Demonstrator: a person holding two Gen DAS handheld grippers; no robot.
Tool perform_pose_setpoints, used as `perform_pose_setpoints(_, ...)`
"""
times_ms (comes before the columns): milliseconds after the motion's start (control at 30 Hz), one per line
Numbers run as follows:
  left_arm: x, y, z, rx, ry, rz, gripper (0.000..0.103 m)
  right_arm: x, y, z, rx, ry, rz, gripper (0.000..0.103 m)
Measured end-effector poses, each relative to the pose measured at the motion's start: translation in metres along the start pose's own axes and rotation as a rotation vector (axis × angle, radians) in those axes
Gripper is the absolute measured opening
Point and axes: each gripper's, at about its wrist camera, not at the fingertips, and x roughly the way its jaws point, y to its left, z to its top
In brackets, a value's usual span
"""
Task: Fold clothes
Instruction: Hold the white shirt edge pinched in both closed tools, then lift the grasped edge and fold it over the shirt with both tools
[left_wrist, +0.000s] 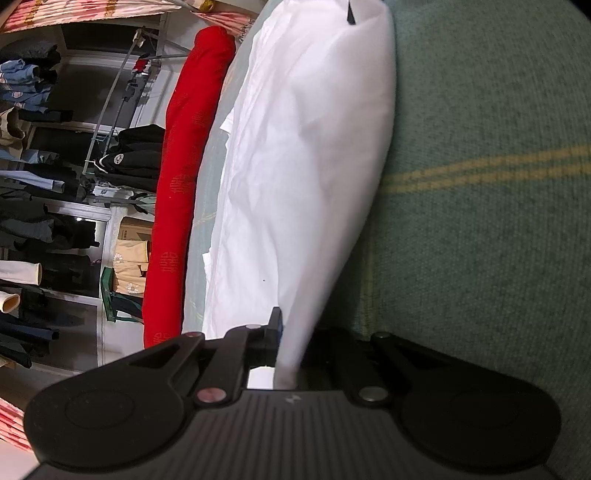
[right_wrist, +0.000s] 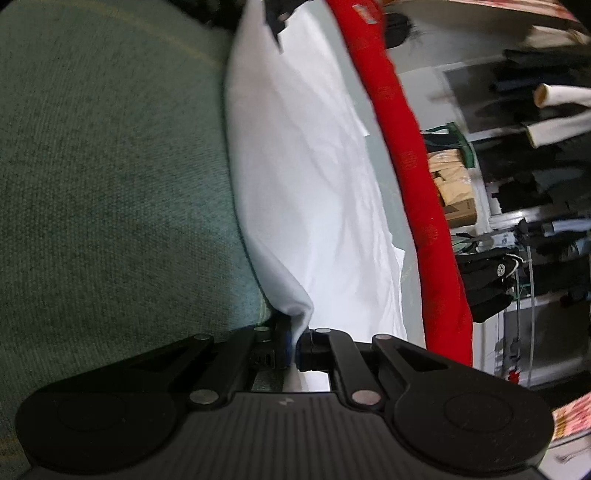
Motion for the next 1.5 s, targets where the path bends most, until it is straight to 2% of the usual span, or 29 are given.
perform_pose_setpoints(800,-0.001,0.002,0.000,-0.009,0.003,0.000,0.000,0.000,0.006,0.000,0.031,0.015,-0.045,0.009)
perform_pose_setpoints(1133,-0.012,0.018,-0.001,-0.015,-0.012,-0.014,0.001,-0.010,-0.013,0.004,0.027,0.029,0.016,0.006)
perform_pose_setpoints(1333,-0.036,0.025,-0.003,0.009,-0.034,0.003,0.000,-0.033,-0.034,0.002,0.069,0.017,0.059,0.006)
perform_pose_setpoints(1500,-0.060,0.014,-0.009,0.044,-0.041,-0.010,0.000,-0.055,-0.041,0.001,0.086,0.005,0.108,0.006)
